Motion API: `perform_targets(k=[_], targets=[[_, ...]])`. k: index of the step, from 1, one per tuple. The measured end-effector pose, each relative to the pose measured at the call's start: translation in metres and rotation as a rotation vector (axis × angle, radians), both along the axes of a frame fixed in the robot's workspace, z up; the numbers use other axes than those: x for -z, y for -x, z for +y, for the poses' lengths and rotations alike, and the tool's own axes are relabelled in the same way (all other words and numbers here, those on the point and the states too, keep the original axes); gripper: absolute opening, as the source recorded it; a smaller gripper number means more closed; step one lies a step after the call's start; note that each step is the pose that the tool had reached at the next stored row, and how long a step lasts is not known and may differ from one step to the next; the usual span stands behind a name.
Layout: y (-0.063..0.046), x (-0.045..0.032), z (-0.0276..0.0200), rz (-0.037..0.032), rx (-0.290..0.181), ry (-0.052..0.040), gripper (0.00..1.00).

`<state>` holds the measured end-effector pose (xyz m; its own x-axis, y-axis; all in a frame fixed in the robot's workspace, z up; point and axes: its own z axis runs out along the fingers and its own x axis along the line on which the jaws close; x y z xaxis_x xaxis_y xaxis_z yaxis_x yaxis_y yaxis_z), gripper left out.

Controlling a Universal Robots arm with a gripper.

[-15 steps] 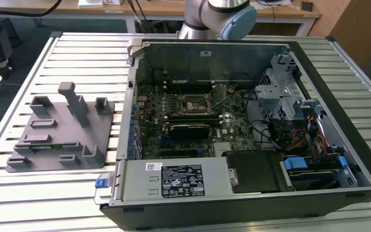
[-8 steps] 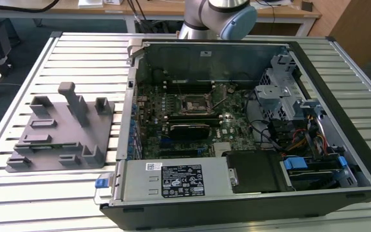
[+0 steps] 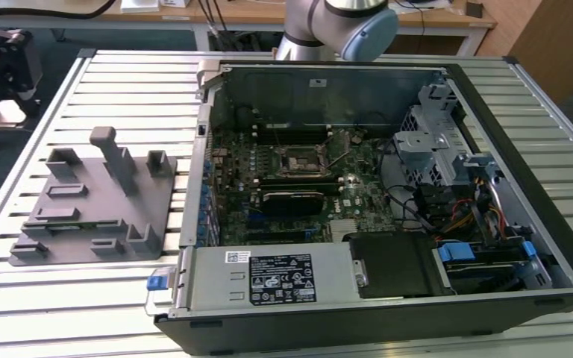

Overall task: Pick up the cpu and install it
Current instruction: 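Pick up the cpu and move it towards the insertion slot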

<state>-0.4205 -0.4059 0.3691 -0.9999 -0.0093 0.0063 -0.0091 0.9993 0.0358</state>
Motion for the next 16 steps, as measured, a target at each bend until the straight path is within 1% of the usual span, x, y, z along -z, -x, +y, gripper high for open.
perform_targets(k=[5, 16], targets=[[-0.018, 0.0, 0.0, 0.0001, 0.0, 0.0001, 0.53], [-0.061, 0.0, 0.0, 0.0001, 0.0, 0.0001, 0.53]])
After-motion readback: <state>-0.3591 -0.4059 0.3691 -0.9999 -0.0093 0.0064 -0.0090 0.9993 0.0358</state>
